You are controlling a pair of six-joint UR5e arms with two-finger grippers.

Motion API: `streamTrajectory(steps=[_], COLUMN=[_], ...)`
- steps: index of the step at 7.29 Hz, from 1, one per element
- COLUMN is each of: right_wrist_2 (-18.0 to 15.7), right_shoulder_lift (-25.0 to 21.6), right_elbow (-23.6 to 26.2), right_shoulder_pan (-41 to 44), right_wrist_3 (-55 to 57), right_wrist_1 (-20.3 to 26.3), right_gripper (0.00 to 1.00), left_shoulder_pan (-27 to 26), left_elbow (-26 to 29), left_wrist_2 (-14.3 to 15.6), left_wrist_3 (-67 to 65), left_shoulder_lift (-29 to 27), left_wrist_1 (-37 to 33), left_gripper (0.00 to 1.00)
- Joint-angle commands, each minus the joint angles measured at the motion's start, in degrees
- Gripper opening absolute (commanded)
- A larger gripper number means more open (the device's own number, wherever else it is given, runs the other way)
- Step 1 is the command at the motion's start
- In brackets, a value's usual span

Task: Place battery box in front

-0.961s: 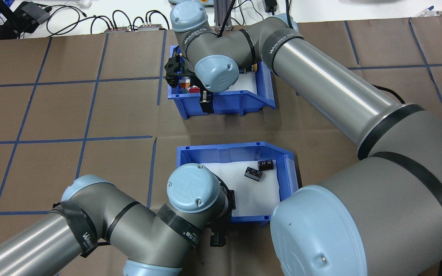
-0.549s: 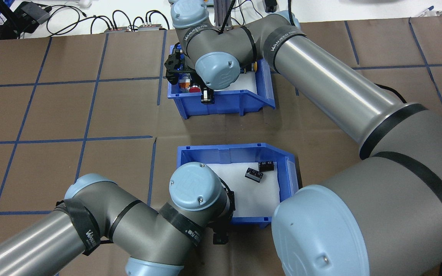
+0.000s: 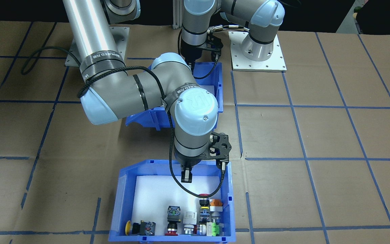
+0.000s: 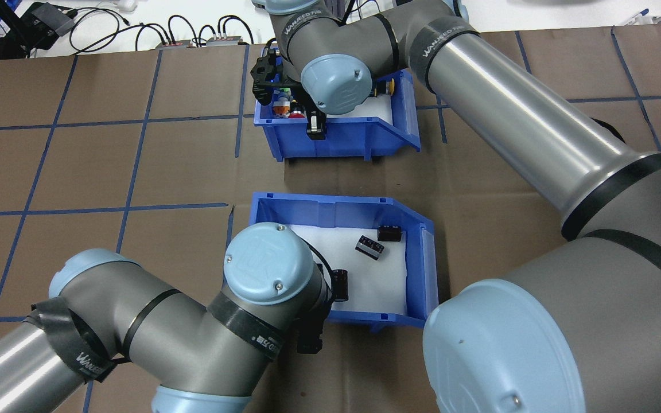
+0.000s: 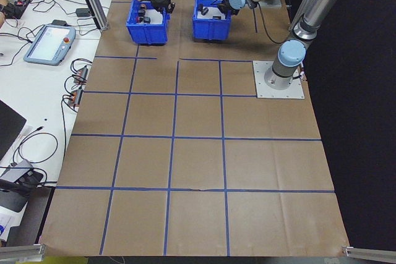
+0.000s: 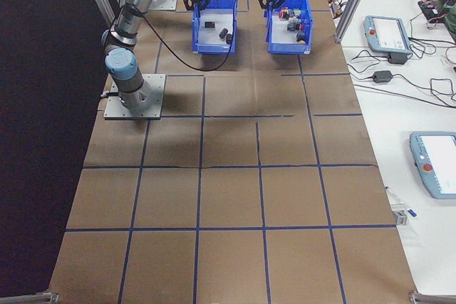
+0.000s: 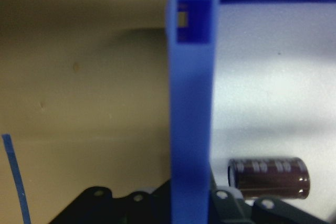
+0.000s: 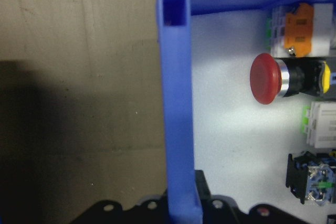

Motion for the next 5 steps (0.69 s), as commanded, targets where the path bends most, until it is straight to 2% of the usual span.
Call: streamTrajectory(steps=[1,3,5], right_wrist_2=[-2.57,-4.60,-4.52], right_shoulder_lift=[-1.56,-3.13,-6.47], right_elbow=[0.22,0.74,4.07], right_shoulder_pan=[-5.87,-11.15,-17.91], right_wrist_3=[-5.57,-10.09,-18.58], right_wrist_1=[1.58,1.67,1.41], right_gripper=[0.07,0.07,0.07], left_shoulder_pan=[4.66,14.82,25.03], left_elbow=[0.10,0.36,1.32], left_wrist_2=[1.13,0.17,-0.01], left_wrist_3=[4.60,14.85,25.41], left_shoulder_lift=[1.32,1.23,-0.43], left_wrist_1=[-1.49,-1.41,-0.62], left_gripper=[0.00,0.00,0.00])
